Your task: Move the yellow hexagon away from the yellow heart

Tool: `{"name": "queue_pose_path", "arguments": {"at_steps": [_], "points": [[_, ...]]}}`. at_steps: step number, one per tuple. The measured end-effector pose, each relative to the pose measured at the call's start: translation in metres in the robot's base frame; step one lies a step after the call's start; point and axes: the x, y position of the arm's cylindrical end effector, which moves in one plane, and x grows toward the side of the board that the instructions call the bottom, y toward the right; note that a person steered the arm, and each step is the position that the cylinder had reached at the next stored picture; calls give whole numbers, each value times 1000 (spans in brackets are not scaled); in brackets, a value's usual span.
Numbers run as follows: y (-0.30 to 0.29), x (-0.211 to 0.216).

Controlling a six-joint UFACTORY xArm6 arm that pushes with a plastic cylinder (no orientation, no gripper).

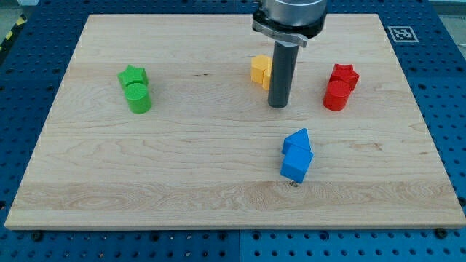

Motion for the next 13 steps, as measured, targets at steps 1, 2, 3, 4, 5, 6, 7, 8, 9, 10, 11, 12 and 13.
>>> {"name": "queue_pose_path", "arguments": {"at_steps": [1,2,3,4,5,6,7,8,9,10,11,12,13], "points": [[18,0],[34,-5],[34,-28],[12,-42],[-20,-52],[-37,-55],[-20,-61],[-5,-61],[-16,-76],[-17,-78],[-17,-79],[-21,-91],[-42,-93]]}}
